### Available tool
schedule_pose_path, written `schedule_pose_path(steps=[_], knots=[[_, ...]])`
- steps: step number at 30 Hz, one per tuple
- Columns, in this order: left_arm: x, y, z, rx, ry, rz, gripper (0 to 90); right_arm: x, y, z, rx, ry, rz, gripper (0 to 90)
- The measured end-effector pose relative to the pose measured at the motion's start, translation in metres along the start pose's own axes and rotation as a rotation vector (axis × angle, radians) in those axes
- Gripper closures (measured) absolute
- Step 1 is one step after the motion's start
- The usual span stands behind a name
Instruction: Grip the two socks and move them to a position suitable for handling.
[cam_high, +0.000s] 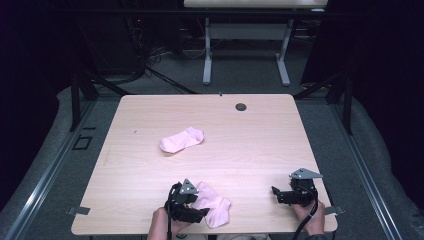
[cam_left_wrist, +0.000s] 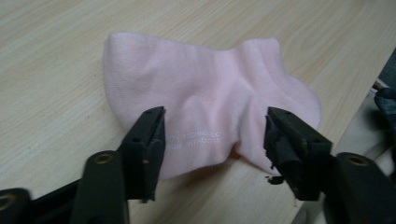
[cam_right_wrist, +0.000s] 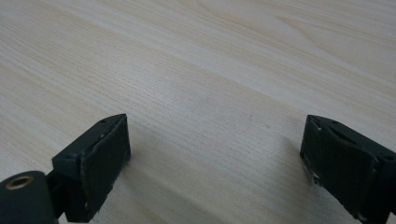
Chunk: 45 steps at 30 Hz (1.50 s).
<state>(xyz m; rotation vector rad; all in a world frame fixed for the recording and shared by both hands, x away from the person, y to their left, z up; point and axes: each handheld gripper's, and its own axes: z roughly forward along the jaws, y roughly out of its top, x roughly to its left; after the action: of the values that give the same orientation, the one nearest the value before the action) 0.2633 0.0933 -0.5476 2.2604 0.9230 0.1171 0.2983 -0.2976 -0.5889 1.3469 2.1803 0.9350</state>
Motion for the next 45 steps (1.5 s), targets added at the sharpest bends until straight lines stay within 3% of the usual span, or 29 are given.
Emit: schedule_pose_path(steps=[8,15,19,25,35,38,45], knots=[[0.022,0.015,-0.025,-0.058,0.059,-0.025,14.9,0.0,0.0,0.0,-0.001,0.0,0.001,7.8],[0.06,0.036,-0.039,-0.1,0.106,-0.078,3.1,0.0,0.0,0.0,-0.001,0.0,0.001,7.8],[0.082,0.048,-0.039,-0.098,0.136,-0.11,0.2,0.0,0.0,0.0,-0.001,0.0,0.001,7.8],[0.108,0.065,-0.034,-0.087,0.142,-0.147,0.1,0.0,0.0,0.0,-0.001,0.001,0.0,7.9],[0.156,0.084,-0.015,-0.072,0.182,-0.244,0.2,0.0,0.0,0.0,-0.001,0.002,-0.001,7.9],[0.165,0.09,-0.008,-0.053,0.226,-0.249,0.2,0.0,0.0,0.0,-0.001,0.002,-0.001,8.0],[0.186,0.105,0.009,-0.027,0.238,-0.3,0.3,0.0,0.0,0.0,-0.002,-0.001,0.001,8.0]])
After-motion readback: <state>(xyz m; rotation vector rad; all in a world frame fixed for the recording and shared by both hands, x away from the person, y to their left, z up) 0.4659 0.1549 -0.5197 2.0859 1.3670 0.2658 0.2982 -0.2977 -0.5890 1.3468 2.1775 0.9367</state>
